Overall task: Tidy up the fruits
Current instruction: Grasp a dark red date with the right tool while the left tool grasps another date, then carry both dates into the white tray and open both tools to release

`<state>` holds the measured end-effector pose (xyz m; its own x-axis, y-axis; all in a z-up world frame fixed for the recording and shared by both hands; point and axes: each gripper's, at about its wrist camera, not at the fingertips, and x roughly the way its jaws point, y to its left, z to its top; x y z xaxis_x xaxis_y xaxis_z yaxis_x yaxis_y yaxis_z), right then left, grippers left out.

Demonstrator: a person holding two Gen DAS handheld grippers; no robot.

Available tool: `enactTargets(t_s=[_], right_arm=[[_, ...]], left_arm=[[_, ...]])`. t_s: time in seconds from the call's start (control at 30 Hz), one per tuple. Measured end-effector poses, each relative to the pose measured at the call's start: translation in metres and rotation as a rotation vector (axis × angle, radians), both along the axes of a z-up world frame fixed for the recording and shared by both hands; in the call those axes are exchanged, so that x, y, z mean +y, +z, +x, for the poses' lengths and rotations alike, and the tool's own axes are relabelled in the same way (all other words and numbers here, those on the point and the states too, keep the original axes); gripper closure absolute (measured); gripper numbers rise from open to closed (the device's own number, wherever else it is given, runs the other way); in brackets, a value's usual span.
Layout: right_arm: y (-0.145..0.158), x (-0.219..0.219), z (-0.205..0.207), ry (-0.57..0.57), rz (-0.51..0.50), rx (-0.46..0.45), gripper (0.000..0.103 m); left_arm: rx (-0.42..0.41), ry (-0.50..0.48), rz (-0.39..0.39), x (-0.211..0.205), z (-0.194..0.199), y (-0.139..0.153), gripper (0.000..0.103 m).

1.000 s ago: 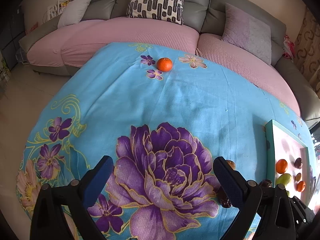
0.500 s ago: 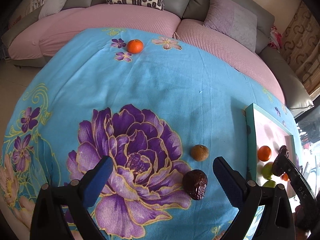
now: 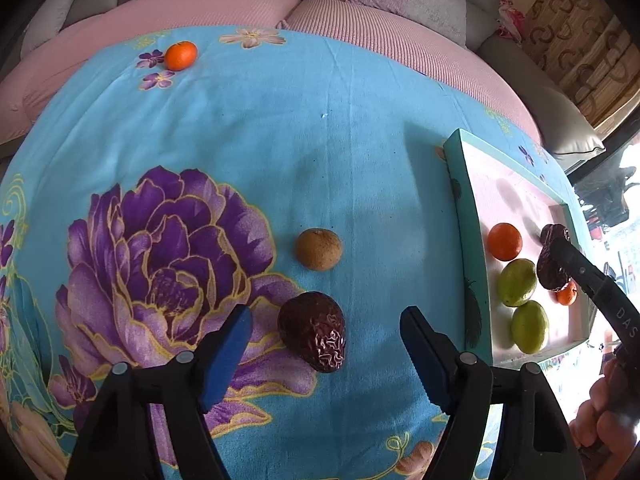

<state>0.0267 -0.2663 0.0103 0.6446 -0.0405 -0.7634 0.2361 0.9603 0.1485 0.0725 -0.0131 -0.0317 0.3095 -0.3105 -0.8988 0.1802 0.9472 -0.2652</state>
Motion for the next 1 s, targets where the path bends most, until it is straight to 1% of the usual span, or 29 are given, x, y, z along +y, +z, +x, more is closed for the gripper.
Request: enactTargets(t_s=[0.23,0.3,0.37,0.5,0.6,0.73,0.93,1.0], right_arm=[[0.0,-0.003,0.0,-0.011,0.005,-0.001,0.068],[0.0,-0.003,-0.001,-0.017,0.002,-0.002,0.068],[0.0,-0.004,0.0,-0.022,0.002,-0.001,0.068],[0.0,-0.008,-0.001,-0.033,0.005,-0.003,0.068],[0.0,-0.01,-0.002,-0.043,0.007,-0.004,0.068],[0.0,-0.013,-0.003,-0.054,0.009,-0.002,0.068],[-0.001,-0.012,-0.003,-0.051,0.01,0.004,0.068],[-0.001,-0.011,-0.002,-0.048,0.009,0.005,0.068]], left_arm=[[0.013,0.001,0.0,-0.002,-0.001,-0.002,0.051],[0.004,0.006,-0.003,0.001,-0.001,0.0,0.06],[-0.01,0.016,-0.014,0.003,-0.001,0.004,0.064],[-0.034,0.022,-0.023,0.008,0.0,0.008,0.068],[-0.04,0.02,-0.03,0.008,0.0,0.011,0.068],[-0.021,0.033,-0.035,0.014,-0.001,0.01,0.068],[0.0,0.02,-0.031,0.007,0.001,0.004,0.067],[0.028,0.019,-0.038,0.004,0.002,-0.003,0.066]])
